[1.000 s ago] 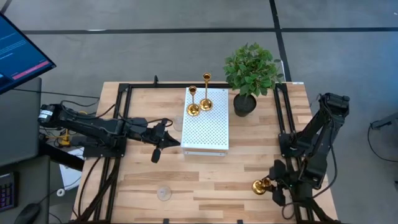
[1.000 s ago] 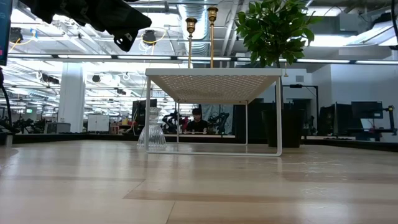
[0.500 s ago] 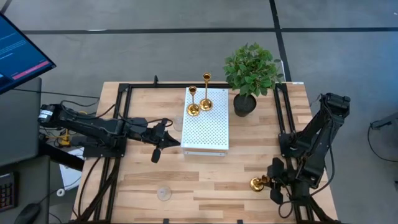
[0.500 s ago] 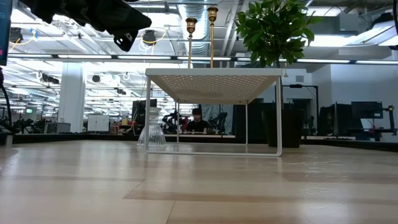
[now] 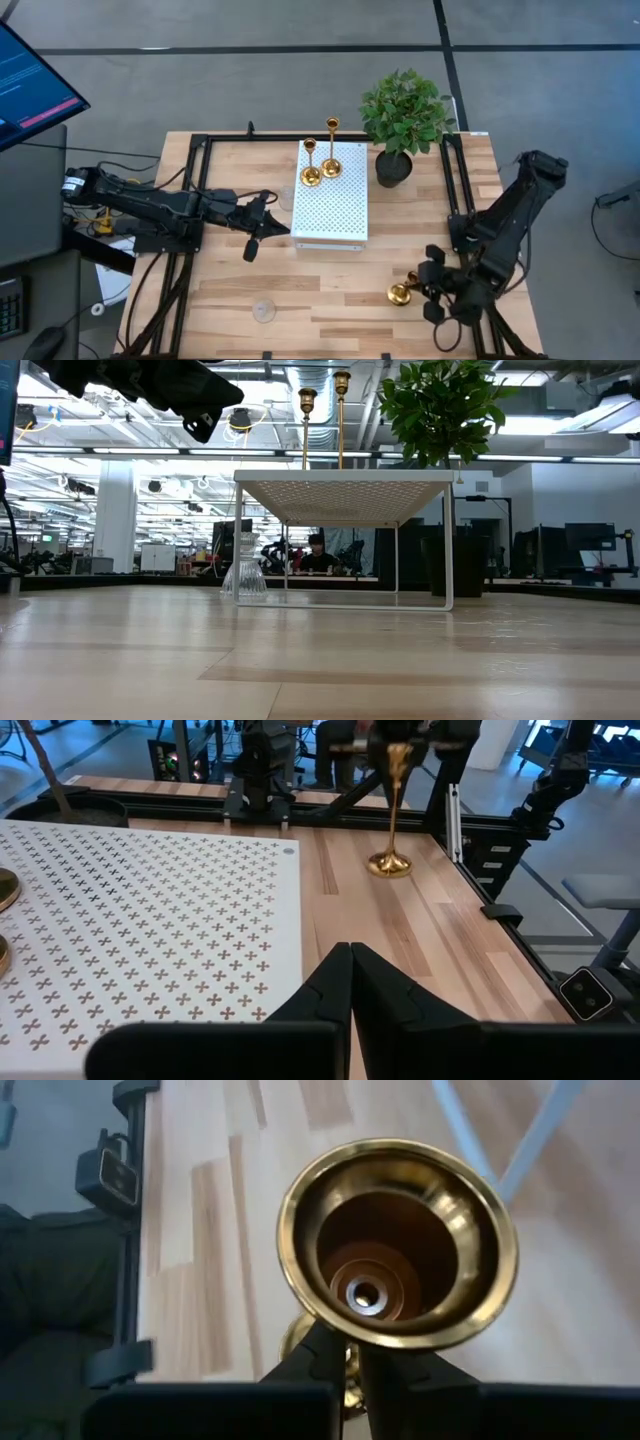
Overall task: Pick & Place candle stick holders
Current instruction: Align the golden candle holder with the golden candle holder on the shelf
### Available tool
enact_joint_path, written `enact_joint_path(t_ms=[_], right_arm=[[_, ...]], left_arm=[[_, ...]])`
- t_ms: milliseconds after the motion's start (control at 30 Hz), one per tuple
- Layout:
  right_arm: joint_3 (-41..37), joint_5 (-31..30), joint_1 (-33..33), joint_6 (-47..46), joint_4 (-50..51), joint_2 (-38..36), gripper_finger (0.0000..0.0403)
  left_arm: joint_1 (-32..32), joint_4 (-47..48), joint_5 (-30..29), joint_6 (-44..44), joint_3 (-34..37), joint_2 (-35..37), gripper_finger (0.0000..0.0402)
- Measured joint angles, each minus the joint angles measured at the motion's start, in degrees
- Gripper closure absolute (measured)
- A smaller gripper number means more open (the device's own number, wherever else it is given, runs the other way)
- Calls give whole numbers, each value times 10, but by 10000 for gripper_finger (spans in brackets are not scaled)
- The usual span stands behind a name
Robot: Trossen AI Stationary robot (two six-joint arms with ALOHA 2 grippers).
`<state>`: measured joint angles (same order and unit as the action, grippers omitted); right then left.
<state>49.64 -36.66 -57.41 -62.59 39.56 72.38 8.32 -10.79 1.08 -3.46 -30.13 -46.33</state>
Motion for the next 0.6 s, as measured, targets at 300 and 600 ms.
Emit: enact_joint_path(t_ms=[300,600], right_arm=[[145,51,138,261,81,-1,401],[228,114,347,468,73,-1,402]], left_arm=[[0,0,0,0,0,0,397],[0,0,0,0,0,0,396]])
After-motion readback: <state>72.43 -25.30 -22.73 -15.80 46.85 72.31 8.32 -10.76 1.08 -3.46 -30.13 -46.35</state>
